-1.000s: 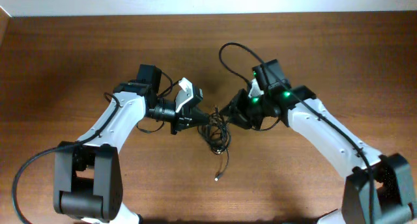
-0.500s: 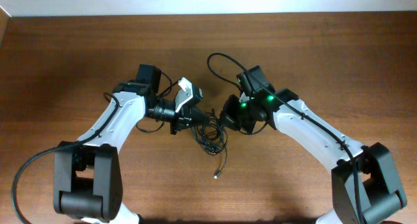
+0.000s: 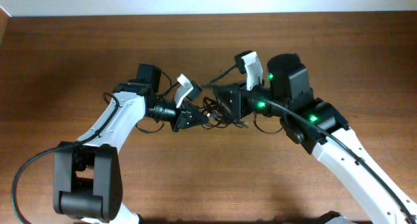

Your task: Untangle cables

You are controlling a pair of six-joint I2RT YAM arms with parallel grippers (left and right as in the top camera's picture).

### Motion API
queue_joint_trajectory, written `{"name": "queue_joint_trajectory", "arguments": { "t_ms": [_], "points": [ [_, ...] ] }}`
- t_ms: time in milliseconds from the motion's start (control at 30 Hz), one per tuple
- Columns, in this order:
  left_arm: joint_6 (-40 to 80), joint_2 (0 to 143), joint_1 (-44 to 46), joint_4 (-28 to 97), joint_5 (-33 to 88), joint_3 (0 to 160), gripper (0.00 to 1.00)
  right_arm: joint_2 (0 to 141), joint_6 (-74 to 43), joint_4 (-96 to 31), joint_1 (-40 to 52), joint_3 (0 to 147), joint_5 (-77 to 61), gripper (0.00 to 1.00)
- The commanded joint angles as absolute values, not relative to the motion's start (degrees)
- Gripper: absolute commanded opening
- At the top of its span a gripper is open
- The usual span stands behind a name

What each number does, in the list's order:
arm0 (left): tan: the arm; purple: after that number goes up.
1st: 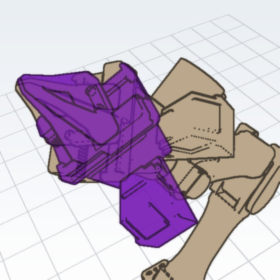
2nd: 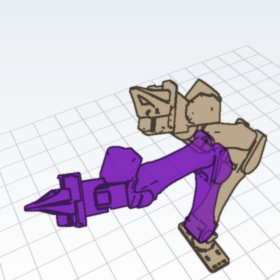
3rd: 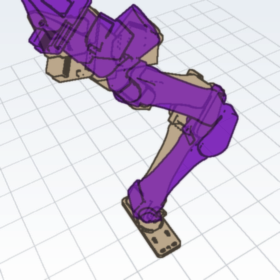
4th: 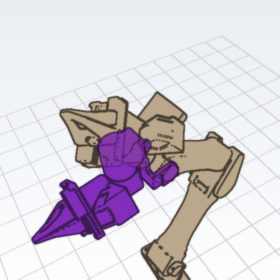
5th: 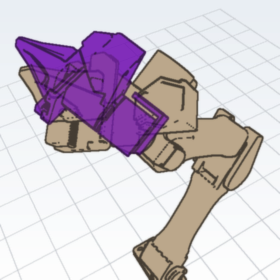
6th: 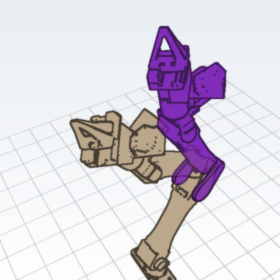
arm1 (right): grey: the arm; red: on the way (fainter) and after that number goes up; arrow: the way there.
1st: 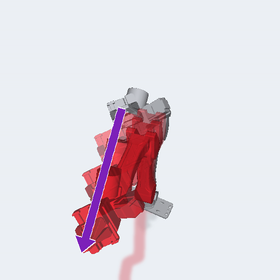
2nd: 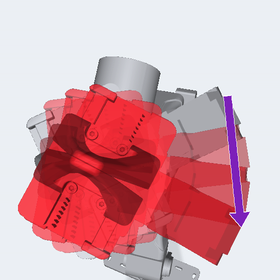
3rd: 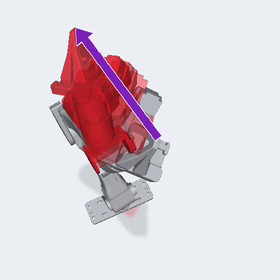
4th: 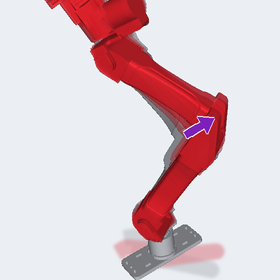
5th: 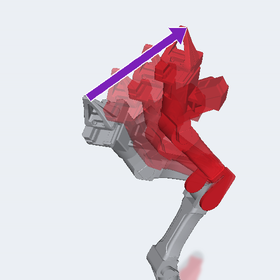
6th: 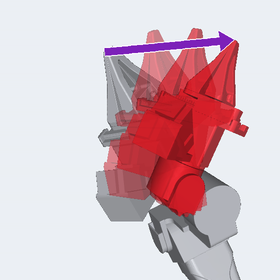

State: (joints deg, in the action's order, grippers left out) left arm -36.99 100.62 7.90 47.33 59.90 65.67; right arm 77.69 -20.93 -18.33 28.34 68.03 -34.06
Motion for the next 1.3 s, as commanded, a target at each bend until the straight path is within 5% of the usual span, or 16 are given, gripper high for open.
{"name": "queue_joint_trajectory", "arguments": {
  "t_ms": [0, 167, 400, 767, 900, 1133, 1200, 1267],
  "points": [
    [-33.34, 100.95, 7.73, 47.18, 56.07, 65.49, 0.00, 74.96, -16.29, -12.95, 28.86, 69.56, -43.92, 0.04],
    [-32.49, 103.77, 7.73, 47.20, 53.76, 65.39, 0.00, 74.91, -16.29, -0.67, 28.77, 69.56, -49.95, 0.04],
    [-32.51, 108.90, 7.77, 46.54, 53.71, 65.39, 0.00, 74.91, -17.34, -0.03, 25.85, 69.56, -50.00, 0.04],
    [-28.64, 108.90, 7.70, 43.86, 54.65, 65.52, 0.03, 77.52, 0.01, -32.23, 24.45, 69.54, -37.89, 0.04],
    [-17.87, 108.90, 7.73, 43.53, 54.65, 68.99, 0.29, 77.52, 0.05, -33.58, 24.45, 69.54, -37.87, 0.04],
    [-0.34, 108.90, 5.78, 43.53, 61.89, 75.13, 0.47, 77.52, 0.69, -34.09, 24.45, 69.54, -37.87, 0.04],
    [1.76, 108.90, 5.34, 43.38, 68.34, 75.29, 0.79, 77.52, 0.69, -34.15, 24.45, 69.54, -37.87, 0.04],
    [4.97, 108.90, 5.96, 45.39, 65.45, 75.26, 0.99, 77.52, 0.69, -34.15, 24.45, 69.54, -37.85, 0.04]
  ]
}}
